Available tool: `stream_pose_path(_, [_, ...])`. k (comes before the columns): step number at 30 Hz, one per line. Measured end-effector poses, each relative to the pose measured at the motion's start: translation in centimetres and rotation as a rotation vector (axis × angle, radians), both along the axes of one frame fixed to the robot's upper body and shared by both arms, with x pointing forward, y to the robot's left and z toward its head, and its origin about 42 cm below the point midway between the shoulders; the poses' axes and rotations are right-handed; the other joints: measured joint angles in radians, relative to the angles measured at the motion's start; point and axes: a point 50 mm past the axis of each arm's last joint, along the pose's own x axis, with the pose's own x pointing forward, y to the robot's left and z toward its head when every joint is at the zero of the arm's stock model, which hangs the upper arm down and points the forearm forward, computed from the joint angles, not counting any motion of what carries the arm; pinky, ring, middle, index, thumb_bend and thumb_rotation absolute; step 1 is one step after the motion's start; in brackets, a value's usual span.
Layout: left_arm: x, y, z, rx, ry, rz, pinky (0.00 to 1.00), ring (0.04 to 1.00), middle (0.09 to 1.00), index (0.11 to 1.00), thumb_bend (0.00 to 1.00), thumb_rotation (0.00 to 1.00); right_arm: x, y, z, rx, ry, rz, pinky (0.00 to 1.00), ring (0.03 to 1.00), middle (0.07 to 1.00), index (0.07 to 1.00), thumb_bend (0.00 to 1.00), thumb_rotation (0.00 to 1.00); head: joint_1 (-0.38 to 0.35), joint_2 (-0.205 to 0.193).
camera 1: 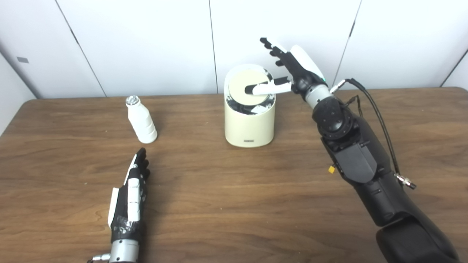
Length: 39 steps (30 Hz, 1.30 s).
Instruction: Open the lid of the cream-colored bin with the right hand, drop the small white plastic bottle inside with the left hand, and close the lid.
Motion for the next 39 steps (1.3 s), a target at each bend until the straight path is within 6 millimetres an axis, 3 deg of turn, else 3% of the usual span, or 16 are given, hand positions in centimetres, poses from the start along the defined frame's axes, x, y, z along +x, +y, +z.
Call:
stream_pose_path(5, [0.0,-0.1,0.0,-0.002,0.002,-0.001,1.00,1.000,1.000,0.982,0.59,1.00,0.4,0.1,-0.9,-0.042,0.017,-0.005,0.85,0.923,0.931,0.927,0.89,0.38,0.003,0.000])
stream_pose_path(18, [0.0,-0.4,0.0,-0.009,0.003,0.002,1.00,1.000,0.998,0.976,0.59,1.00,0.7,0.1,-0.4,-0.076,-0.025,0.013,0.89,0.929,0.931,0.929,0.92,0.31,0.002,0.005])
stream_pose_path(29, [0.0,-0.4,0.1,-0.014,0.006,0.002,1.00,1.000,0.999,0.978,0.59,1.00,0.6,0.9,0.6,-0.140,-0.165,0.072,0.98,0.959,0.929,0.928,0.98,0.12,-0.003,0.012])
stream_pose_path(35, [0.0,-0.4,0.1,-0.013,0.006,0.002,1.00,1.000,0.998,0.978,0.59,1.00,0.6,1.0,0.9,-0.157,-0.185,0.078,0.97,0.954,0.924,0.923,0.98,0.14,-0.002,0.012])
stream_pose_path(39, [0.0,-0.6,0.1,-0.018,0.008,0.004,1.00,1.000,0.998,0.977,0.59,1.00,0.7,0.8,0.8,-0.143,-0.176,0.071,0.94,0.936,0.923,0.923,0.93,0.22,0.003,0.014])
